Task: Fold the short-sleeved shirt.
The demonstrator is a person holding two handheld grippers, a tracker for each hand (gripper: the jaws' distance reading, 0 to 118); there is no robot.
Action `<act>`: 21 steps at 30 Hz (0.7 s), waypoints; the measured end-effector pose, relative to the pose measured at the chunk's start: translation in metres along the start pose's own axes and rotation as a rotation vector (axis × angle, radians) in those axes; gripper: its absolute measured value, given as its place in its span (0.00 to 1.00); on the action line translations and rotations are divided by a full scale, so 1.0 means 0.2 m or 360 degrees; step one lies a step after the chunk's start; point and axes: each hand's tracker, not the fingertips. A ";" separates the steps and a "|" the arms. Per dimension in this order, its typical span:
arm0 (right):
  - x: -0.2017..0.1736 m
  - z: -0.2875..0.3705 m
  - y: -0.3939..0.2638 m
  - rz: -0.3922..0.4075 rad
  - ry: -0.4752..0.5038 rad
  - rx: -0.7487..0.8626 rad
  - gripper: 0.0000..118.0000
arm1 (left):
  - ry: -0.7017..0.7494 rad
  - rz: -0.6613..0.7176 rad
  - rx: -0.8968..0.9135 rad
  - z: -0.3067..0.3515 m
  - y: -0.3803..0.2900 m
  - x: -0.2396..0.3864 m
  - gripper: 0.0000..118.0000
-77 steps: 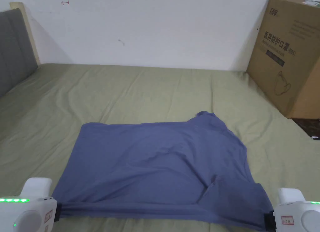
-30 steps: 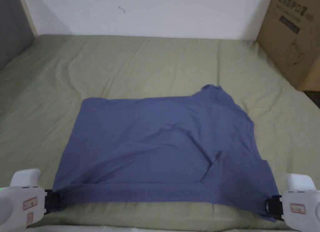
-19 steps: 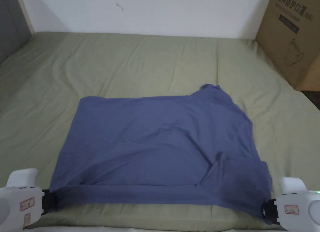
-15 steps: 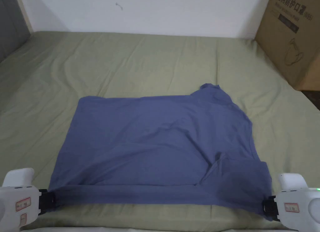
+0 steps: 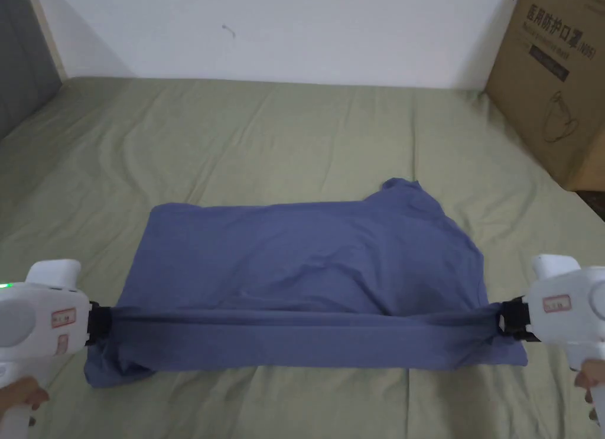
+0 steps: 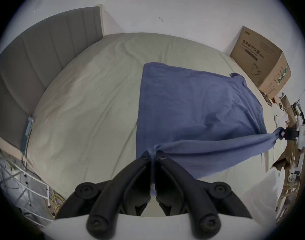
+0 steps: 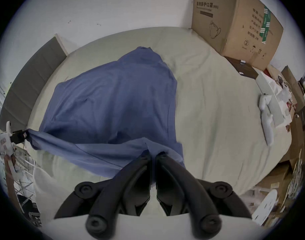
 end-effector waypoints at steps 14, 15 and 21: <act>0.10 -0.05 0.01 -0.0145 -0.0026 0.0020 0.29 | -0.0073 0.0092 -0.0026 0.01 -0.05 -0.04 0.65; 0.11 -0.02 -0.02 -0.0138 -0.0028 0.0034 0.02 | -0.0118 0.0136 0.0005 0.04 -0.09 -0.05 0.31; 0.11 -0.03 -0.25 -0.0118 -0.0081 -0.0049 0.00 | -0.0126 0.0161 -0.0040 0.05 -0.24 -0.07 0.00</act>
